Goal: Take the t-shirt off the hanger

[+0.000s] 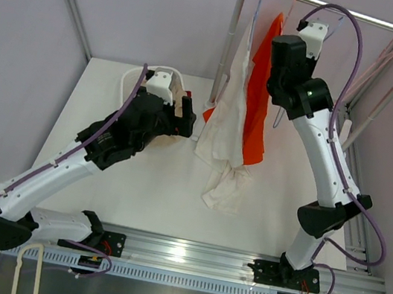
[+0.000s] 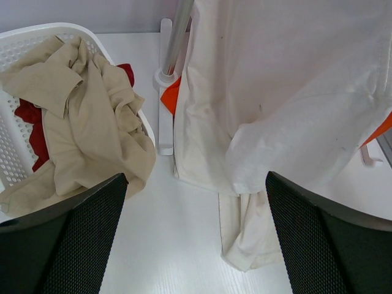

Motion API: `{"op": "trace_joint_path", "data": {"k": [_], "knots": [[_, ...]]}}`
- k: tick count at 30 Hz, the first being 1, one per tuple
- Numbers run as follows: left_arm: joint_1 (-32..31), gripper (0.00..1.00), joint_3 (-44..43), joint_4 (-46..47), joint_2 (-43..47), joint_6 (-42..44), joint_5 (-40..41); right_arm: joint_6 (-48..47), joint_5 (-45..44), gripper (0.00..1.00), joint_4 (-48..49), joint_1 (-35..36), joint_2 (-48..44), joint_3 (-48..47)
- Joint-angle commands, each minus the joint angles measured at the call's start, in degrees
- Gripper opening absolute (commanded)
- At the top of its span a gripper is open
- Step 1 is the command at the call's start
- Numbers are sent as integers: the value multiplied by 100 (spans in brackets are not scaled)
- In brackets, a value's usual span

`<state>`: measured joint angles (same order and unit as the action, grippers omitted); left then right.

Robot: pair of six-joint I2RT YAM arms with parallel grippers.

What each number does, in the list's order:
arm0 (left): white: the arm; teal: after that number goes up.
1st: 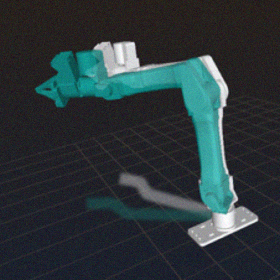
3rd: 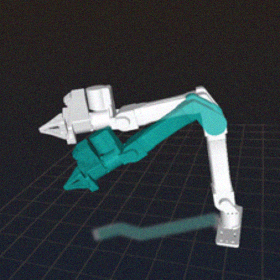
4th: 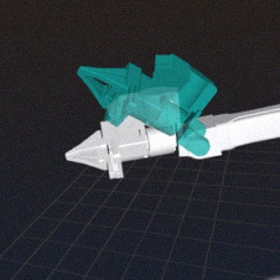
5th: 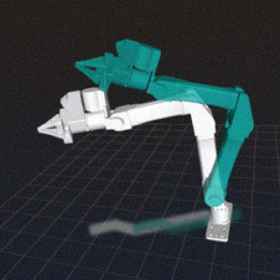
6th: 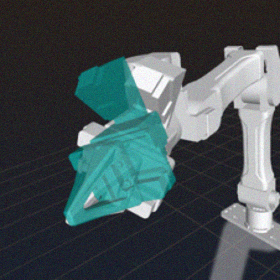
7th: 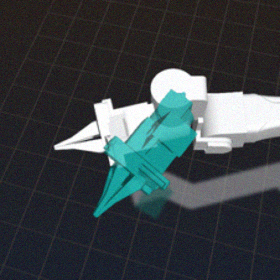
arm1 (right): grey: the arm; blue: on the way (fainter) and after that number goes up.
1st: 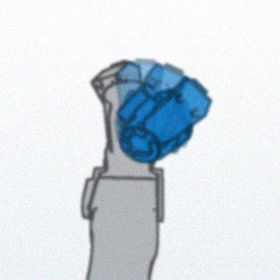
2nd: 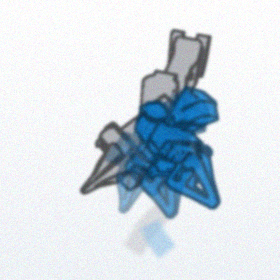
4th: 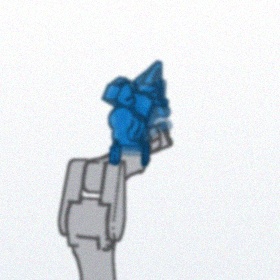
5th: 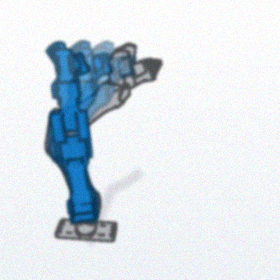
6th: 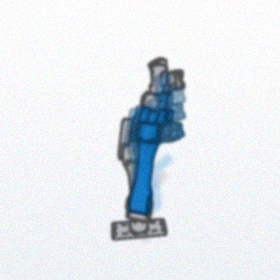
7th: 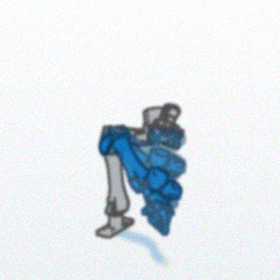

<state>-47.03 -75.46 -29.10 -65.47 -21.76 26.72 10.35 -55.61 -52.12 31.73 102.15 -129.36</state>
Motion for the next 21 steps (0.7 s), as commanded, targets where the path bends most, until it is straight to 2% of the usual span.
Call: {"op": "trace_joint_path", "data": {"k": [1, 8, 13, 21], "knots": [[-52, 99, -206, 63, -36, 154, 70, -647, -695, 0, 595, -87, 199, -493], [-52, 99, -337, 54, -220, 154, -53, -1605, -1312, 0, 1924, -184, 279, -397], [-61, 100, -697, -174, -518, 146, -70, -1677, -1136, 0, 1995, -395, 411, -607], [-175, 99, -777, -201, -633, 154, 79, -1150, -338, 0, 1354, -1071, 675, -924]]}}
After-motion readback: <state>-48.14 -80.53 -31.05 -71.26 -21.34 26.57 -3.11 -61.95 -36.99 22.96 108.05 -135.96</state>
